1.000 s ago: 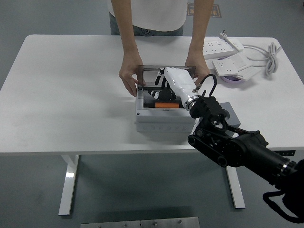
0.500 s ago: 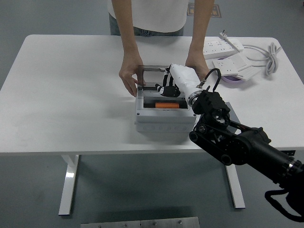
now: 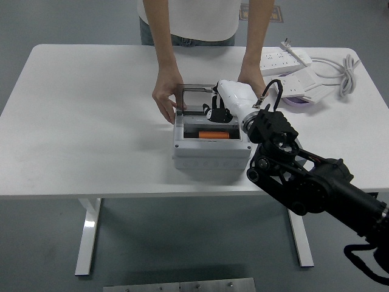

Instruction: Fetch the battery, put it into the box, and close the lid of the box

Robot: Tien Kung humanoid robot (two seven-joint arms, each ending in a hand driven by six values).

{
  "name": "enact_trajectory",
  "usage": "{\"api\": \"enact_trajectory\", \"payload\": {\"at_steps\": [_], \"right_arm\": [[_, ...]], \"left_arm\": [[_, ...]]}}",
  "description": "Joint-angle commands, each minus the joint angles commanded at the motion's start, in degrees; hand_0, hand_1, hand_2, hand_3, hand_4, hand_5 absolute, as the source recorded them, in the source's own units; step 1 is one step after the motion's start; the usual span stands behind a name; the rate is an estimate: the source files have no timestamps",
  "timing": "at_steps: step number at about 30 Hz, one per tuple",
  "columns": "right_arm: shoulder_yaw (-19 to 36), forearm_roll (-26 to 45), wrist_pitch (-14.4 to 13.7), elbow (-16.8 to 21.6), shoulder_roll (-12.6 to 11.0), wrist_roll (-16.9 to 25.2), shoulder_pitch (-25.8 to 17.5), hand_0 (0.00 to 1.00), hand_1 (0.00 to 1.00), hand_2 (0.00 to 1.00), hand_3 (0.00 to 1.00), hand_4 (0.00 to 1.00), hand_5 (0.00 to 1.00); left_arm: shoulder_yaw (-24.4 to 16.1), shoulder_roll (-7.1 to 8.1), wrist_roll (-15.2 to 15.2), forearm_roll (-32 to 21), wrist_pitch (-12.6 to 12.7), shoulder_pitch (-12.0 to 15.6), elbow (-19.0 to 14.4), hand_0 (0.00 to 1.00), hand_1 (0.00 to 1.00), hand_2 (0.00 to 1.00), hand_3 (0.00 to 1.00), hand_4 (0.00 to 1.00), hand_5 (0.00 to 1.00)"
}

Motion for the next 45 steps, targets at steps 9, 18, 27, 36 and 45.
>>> {"api": "enact_trajectory", "payload": {"at_steps": [9,18,27,36,45], "right_arm": [[1.66,-0.59,-4.57,-1.25,0.16,2.83,3.59,0.021,0.155,0.199,0.227,0.519,0.335],[0.47,2.51,-13.15,-11.07,1.29,8.77,9.05,0.032,0.162,0.209,0.238,0.496,0.299],[-1.58,8.33,-9.7,-17.59,2.32,9.67,10.92,0.154,0.233,0.326,0.391,0.594,0.322],[-1.88,10.41,-9.99,-18.73,3.18,10.44,10.4,0.761,0.669,0.684,0.712,0.985,0.898],[-3.2,10.46,-10.68,-17.93,3.57,10.09,9.73,0.879,0.737,0.737,0.774,0.998,0.998]], "left_arm": [[-0.36,-0.15,0.01,0.73,-0.3,-0.34,-0.03,0.587,0.69,0.603,0.587,0.556,0.002],[-0.83,-0.25,0.05,1.77,-0.73,-0.76,-0.07,0.588,0.691,0.603,0.586,0.556,0.002],[-1.13,-0.19,-0.07,2.3,-0.89,-1.03,-0.04,0.588,0.691,0.603,0.587,0.556,0.002],[-1.33,-0.18,-0.11,2.71,-0.97,-1.06,-0.05,0.588,0.69,0.603,0.587,0.555,0.002],[-1.35,-0.21,-0.1,2.82,-0.94,-1.15,-0.08,0.588,0.689,0.602,0.588,0.555,0.002]]}}
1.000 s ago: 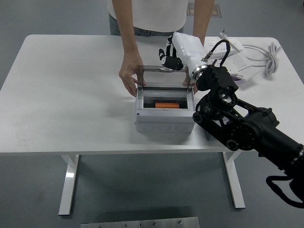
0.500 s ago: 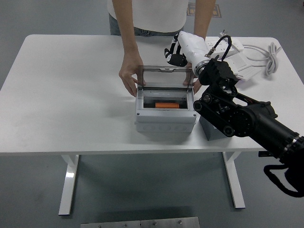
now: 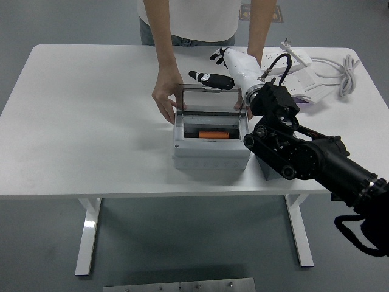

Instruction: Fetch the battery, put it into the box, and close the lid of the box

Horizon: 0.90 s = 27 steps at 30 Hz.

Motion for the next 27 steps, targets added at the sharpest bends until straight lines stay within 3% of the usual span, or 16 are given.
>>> {"api": "enact_trajectory", "payload": {"at_steps": [18,27], "right_arm": [[-5.42,0.33,0.84,5.89,-2.47,-1.44,-2.02,0.889,0.737,0.73,0.778,0.998,0.998],[-5.95,-0.19,1.58,7.88,-4.2,-2.29,-2.42,0.816,0.68,0.693,0.761,0.997,0.998]], "left_arm": [[0.57,0.06,-0.18,-1.17,0.45,0.03,0.13,0.59,0.688,0.602,0.588,0.553,0.002],[0.81,0.05,-0.33,-1.63,0.62,0.04,0.22,0.591,0.688,0.601,0.588,0.552,0.002]]}}
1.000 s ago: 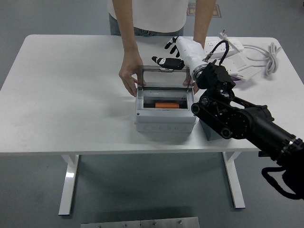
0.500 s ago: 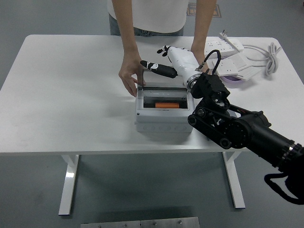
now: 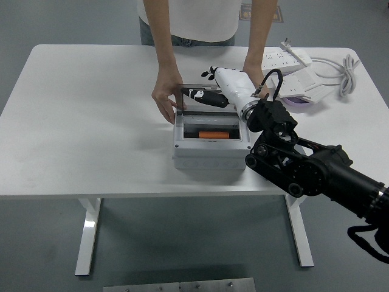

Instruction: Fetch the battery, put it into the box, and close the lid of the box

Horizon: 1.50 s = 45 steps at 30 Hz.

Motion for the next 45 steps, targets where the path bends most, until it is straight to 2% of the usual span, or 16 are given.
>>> {"api": "enact_trajectory", "payload": {"at_steps": [3,4,9,10,15,16,21,22,27,28,45], "right_arm": [[-0.14,-0.24,0.75,0.75,-0.57,-0.57,-0.2,0.816,0.68,0.693,0.761,0.997,0.998],[-0.21,-0.2,1.08,1.02,-0.78,-0.73,-0.27,0.77,0.657,0.68,0.76,0.993,0.998],[-0.6,0.4,2.02,2.53,-1.95,-1.07,-0.91,0.77,0.657,0.68,0.76,0.993,0.998],[-0.63,0.46,2.09,2.74,-2.1,-1.09,-1.01,0.703,0.622,0.657,0.75,0.988,0.998],[-0.69,0.49,2.45,4.31,-2.93,-1.23,-1.41,0.703,0.622,0.657,0.75,0.988,0.998],[-0.64,0.4,2.53,4.66,-3.04,-1.31,-1.44,0.663,0.598,0.621,0.634,0.987,0.998],[-0.35,-0.47,3.21,6.94,-3.8,-2.07,-1.68,0.663,0.598,0.621,0.634,0.987,0.998],[-0.33,-0.62,3.46,7.44,-3.99,-2.25,-1.74,0.656,0.596,0.609,0.567,0.986,0.998],[-0.31,-1.36,4.5,9.5,-4.77,-2.91,-2.04,0.656,0.596,0.609,0.567,0.986,0.998],[-0.37,-1.44,4.63,9.81,-4.91,-2.98,-2.11,0.626,0.546,0.549,0.449,0.984,0.998],[-1.83,-2.07,6.46,13.24,-6.47,-4.69,-3.56,0.597,0.504,0.518,0.404,0.983,0.998]], "left_arm": [[0.1,0.04,-0.08,-0.2,0.06,0.01,0.04,0.591,0.688,0.601,0.588,0.552,0.002],[0.13,0.06,-0.11,-0.27,0.09,0.0,0.06,0.591,0.688,0.6,0.589,0.552,0.002],[0.19,0.14,-0.14,-0.49,0.21,0.01,0.07,0.591,0.688,0.6,0.589,0.552,0.002],[0.21,0.14,-0.14,-0.54,0.23,0.01,0.07,0.592,0.689,0.6,0.588,0.552,0.002],[0.29,0.19,-0.13,-0.82,0.39,-0.03,0.06,0.592,0.689,0.6,0.588,0.552,0.002],[0.3,0.2,-0.15,-0.86,0.41,-0.06,0.07,0.591,0.688,0.6,0.588,0.551,0.002],[0.46,0.25,-0.28,-1.23,0.6,-0.16,0.11,0.591,0.688,0.6,0.588,0.551,0.002],[0.5,0.26,-0.29,-1.31,0.63,-0.16,0.12,0.591,0.688,0.6,0.588,0.551,0.002],[0.66,0.32,-0.32,-1.6,0.76,-0.11,0.12,0.591,0.688,0.6,0.588,0.551,0.002],[0.69,0.33,-0.33,-1.65,0.8,-0.11,0.12,0.591,0.688,0.6,0.588,0.551,0.002],[1.27,0.38,-0.45,-2.67,1.12,-0.05,0.24,0.591,0.691,0.6,0.585,0.552,0.002]]}}
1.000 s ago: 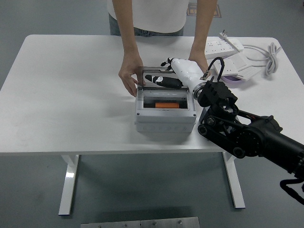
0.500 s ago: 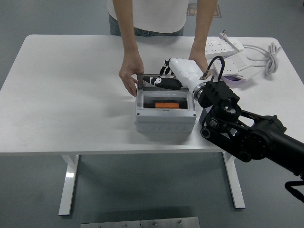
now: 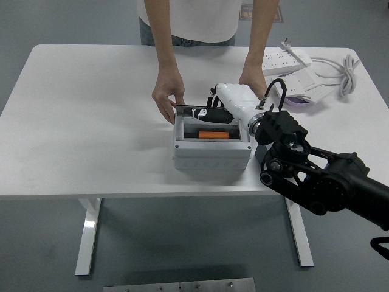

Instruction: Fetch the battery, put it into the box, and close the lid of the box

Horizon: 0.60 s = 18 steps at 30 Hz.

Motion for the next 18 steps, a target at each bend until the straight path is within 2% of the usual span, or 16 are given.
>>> {"api": "enact_trajectory", "payload": {"at_steps": [18], "right_arm": [[-0.97,0.03,2.3,1.06,-0.1,-1.69,-0.62,0.575,0.51,0.524,0.44,0.971,0.998]], "left_arm": [[0.73,0.04,-0.43,-0.91,0.31,0.18,0.29,0.59,0.69,0.602,0.585,0.559,0.002]]}}
